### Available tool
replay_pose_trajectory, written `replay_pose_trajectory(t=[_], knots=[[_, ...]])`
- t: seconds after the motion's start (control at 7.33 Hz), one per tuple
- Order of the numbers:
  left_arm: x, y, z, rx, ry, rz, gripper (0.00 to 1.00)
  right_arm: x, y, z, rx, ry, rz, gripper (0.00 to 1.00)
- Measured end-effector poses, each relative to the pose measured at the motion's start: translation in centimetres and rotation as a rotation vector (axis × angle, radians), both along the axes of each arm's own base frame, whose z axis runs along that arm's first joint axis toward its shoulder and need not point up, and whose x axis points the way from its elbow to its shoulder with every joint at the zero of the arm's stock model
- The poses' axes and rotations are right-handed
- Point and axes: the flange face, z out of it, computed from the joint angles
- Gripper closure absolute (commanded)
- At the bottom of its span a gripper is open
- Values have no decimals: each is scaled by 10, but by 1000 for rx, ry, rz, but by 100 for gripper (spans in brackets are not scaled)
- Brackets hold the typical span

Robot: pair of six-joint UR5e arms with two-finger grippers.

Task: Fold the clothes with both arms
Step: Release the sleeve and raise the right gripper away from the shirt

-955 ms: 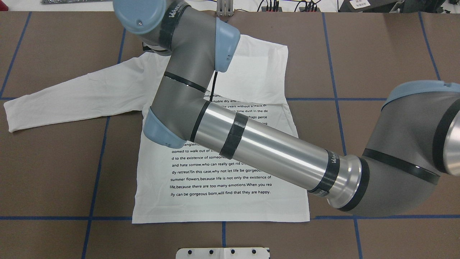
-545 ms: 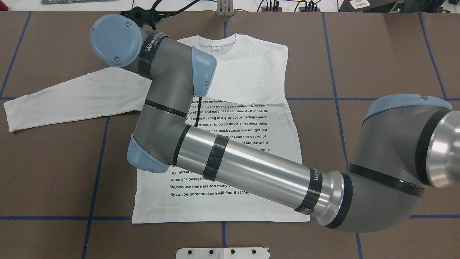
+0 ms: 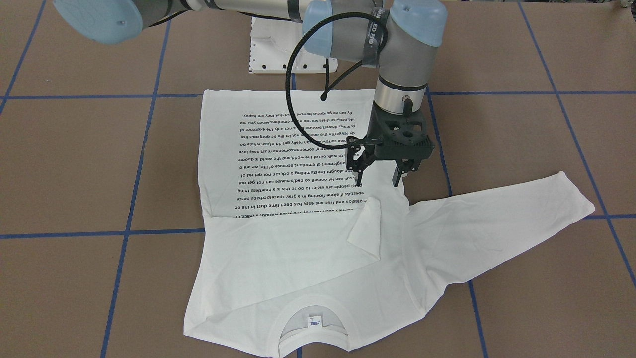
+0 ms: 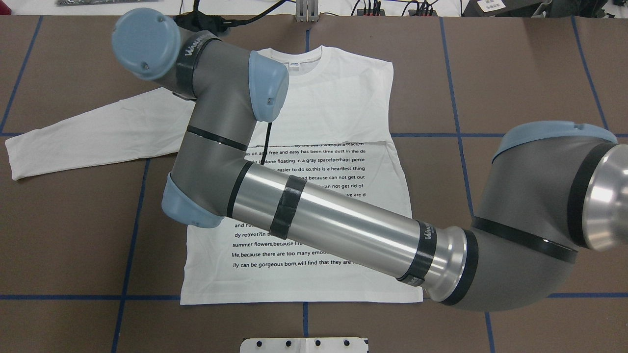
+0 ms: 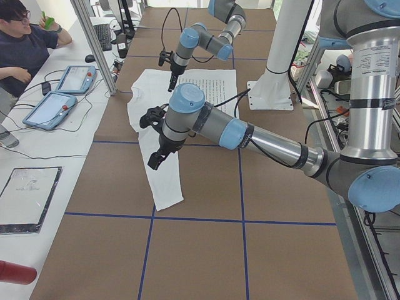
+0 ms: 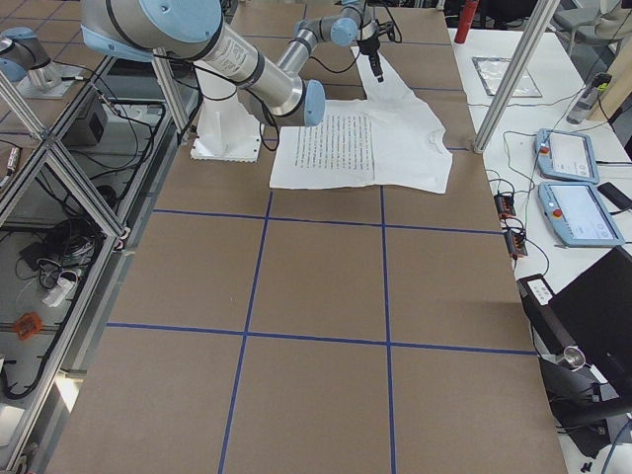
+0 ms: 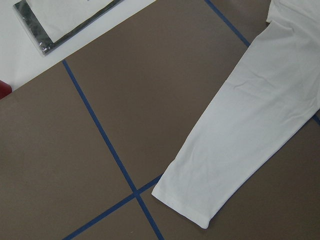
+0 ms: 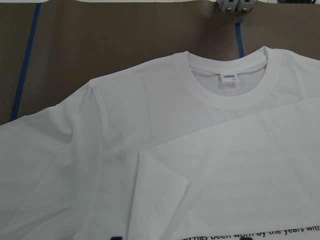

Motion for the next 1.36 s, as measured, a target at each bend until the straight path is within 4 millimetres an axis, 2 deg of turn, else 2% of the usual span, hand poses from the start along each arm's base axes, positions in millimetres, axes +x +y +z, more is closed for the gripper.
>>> replay_pose_trajectory(t=[0.14,0.27,0.41,0.55,0.82,0.95,1.09,1.23,1.36], knots=[[1,0,-7,33,0,2,0,26,-21,11,-52,-6,11,0],[11,-3,-18,83,8,7,0,66,-43,28,-87,-8,21,0],[38,-7,-24,98,33,22,0,114,-60,55,-91,-11,5,0],[66,-8,-23,75,60,22,0,168,-65,92,-64,-18,-33,0],[94,-6,-7,15,63,-35,0,292,-63,182,-17,-30,-156,0],[101,-6,8,-6,52,-57,0,350,-57,227,-2,-42,-223,0],[111,-6,28,-27,50,-63,0,399,-41,268,19,-42,-273,0],[126,-7,55,-46,59,-59,0,440,-19,301,29,-37,-291,0],[144,-9,93,-55,77,-57,0,471,1,330,33,-23,-297,0]])
